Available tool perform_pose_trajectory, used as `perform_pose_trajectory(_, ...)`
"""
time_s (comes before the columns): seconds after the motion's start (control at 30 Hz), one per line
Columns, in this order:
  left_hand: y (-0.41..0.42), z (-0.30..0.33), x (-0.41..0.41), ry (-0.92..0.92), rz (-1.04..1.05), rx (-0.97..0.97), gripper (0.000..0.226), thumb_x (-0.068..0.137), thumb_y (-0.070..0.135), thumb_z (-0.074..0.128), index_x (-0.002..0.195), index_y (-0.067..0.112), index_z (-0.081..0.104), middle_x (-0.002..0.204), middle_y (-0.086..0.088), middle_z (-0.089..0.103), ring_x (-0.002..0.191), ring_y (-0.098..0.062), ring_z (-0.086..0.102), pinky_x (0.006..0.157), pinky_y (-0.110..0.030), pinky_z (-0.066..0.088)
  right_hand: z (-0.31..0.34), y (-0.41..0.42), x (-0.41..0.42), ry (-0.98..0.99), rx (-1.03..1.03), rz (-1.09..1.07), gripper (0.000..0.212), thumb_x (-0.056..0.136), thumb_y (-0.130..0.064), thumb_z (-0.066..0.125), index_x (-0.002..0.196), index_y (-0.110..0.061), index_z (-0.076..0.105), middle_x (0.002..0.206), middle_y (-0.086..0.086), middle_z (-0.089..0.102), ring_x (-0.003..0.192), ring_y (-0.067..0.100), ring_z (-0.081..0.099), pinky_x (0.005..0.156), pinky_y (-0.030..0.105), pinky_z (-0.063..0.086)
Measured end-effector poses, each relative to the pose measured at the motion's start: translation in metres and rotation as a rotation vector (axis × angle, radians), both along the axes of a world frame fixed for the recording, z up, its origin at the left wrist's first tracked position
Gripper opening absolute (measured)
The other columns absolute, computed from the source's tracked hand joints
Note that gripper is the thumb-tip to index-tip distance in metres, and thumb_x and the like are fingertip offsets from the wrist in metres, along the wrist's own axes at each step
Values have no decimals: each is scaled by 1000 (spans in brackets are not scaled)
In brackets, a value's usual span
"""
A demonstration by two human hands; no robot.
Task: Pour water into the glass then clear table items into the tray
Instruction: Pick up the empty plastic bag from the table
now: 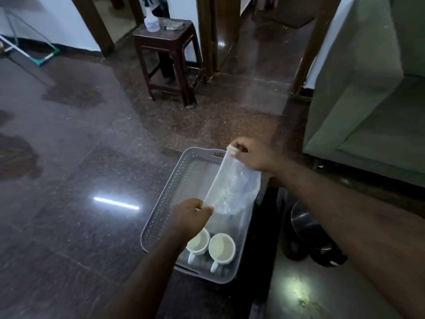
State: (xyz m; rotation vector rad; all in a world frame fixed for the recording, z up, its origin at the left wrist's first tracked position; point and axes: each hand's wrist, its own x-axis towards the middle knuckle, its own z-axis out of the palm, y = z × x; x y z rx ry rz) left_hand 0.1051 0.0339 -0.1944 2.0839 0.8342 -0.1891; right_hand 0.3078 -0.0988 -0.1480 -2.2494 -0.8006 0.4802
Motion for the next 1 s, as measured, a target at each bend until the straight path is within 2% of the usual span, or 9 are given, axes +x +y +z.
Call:
perform_pose_trajectory(0.07,6,-10,-1,161,-114,76,27,82,36,65,78,9,65,83,-8,66,77,-20,60,63,-30,40,-23,24,-8,14,-82,70,24,97,-18,55,116,-7,66,103,11,68,91,20,59,65,18,33)
perform_pose_trajectory(0.13,9,-18,1,285,-250,178,35,83,43,62,94,10,66,102,-12,68,96,-27,62,76,-32,44,-43,38,-15,34,-162,107,30,99,-20,52,125,-8,63,123,12,67,112,25,60,78,19,35)
perform_pose_trajectory(0.23,4,-31,3,139,-272,286,54,81,45,68,121,12,56,124,-12,58,117,-31,53,96,-35,41,-66,43,-21,-77,-303,148,35,98,-23,52,131,-13,60,137,8,60,128,25,52,106,32,38)
perform_pose_trajectory(0.33,-10,-40,14,-63,-380,271,64,79,41,70,136,26,45,143,-5,43,127,-29,45,105,-38,38,-75,36,-27,-305,-393,142,34,96,-28,53,128,-19,60,137,5,56,126,24,51,106,41,42)
perform_pose_trajectory(0.43,-22,-50,32,37,-555,221,60,86,37,66,142,31,44,158,-4,30,141,-30,34,112,-43,34,-79,24,-36,-384,-428,185,30,93,-22,51,120,-24,66,127,0,63,116,21,58,98,38,48)
perform_pose_trajectory(0.63,-32,-59,47,191,-747,343,54,81,30,71,132,21,55,138,-3,50,129,-25,47,101,-43,47,-90,8,-43,-307,-857,420,36,88,-30,61,123,-21,59,131,4,57,119,27,55,103,45,44)
perform_pose_trajectory(0.8,-38,-38,53,183,-668,423,44,87,31,59,130,27,58,139,4,55,126,-20,53,103,-32,42,-64,-13,-51,-385,-622,290,37,90,-27,58,127,-22,58,135,4,57,129,26,49,111,47,35)
perform_pose_trajectory(0.87,-46,-19,57,70,-579,451,38,91,36,57,127,28,59,135,6,58,122,-19,55,102,-31,42,-44,-33,-52,-463,-511,178,35,91,-27,56,126,-20,57,134,4,59,130,26,48,109,46,39)
perform_pose_trajectory(1.0,-88,27,78,-215,-604,423,28,94,33,51,113,19,66,118,-1,65,110,-23,60,92,-35,47,-4,-85,-48,-536,-453,7,53,93,-34,51,142,-14,45,152,9,43,146,28,31,120,44,23)
